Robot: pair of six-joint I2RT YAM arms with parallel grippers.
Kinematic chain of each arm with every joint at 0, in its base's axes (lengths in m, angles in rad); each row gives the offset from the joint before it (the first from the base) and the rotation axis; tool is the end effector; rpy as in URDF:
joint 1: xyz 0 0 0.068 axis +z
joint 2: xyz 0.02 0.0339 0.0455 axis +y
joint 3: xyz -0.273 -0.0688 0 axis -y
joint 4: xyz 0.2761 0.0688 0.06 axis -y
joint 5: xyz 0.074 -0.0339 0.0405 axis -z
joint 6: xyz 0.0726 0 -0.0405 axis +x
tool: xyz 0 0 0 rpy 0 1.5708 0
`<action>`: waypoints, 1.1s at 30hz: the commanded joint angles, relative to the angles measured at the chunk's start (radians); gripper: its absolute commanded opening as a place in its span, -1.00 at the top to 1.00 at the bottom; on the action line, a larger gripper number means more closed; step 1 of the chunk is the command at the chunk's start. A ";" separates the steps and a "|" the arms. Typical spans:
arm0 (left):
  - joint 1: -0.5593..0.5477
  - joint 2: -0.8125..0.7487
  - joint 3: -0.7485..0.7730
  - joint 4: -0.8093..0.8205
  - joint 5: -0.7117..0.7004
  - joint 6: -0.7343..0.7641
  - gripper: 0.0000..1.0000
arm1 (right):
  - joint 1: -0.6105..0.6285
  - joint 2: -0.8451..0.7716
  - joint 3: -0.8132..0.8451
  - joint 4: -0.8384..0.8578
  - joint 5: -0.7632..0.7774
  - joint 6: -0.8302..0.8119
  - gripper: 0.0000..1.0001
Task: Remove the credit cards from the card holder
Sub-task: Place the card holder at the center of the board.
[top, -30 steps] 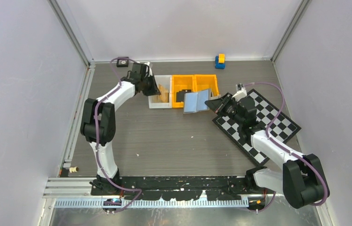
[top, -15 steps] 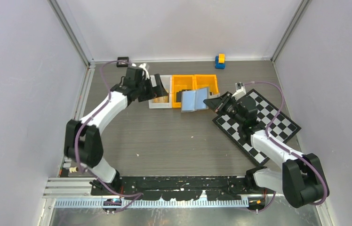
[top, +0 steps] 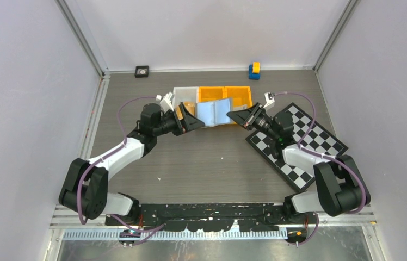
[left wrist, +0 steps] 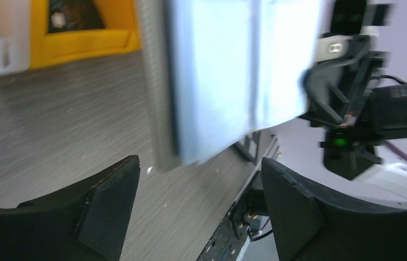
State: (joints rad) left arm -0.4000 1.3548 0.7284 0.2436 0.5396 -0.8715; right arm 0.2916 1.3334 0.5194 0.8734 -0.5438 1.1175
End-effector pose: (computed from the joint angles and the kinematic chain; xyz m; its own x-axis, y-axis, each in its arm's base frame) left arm 0.3049 -0.1694 0.2160 -0.8131 -0.3691 -0.4502 0.2343 0.5005 -0.8334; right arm 0.3004 0.1294 0.2274 -0.6410 0.6108 -0.4648 -0.3755 0.2786 0.8840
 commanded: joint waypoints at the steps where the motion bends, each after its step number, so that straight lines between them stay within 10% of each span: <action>1: -0.002 0.024 0.007 0.290 0.124 -0.103 -0.63 | 0.006 0.053 0.016 0.193 -0.060 0.092 0.99; 11: 0.040 0.058 -0.029 0.428 0.163 -0.170 -0.21 | 0.057 0.108 0.040 0.186 -0.067 0.067 0.99; 16: 0.043 0.045 -0.034 0.443 0.169 -0.162 0.49 | 0.081 0.107 0.060 0.137 -0.066 0.033 0.99; 26: 0.060 -0.023 -0.029 0.260 0.099 -0.085 0.22 | 0.095 0.011 0.081 -0.138 0.027 -0.122 0.99; 33: 0.063 -0.010 -0.025 0.249 0.103 -0.079 0.60 | 0.110 0.031 0.093 -0.133 0.015 -0.123 0.99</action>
State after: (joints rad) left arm -0.3435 1.3628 0.6952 0.4911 0.6460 -0.9798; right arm 0.3878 1.3785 0.5686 0.7315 -0.5396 1.0252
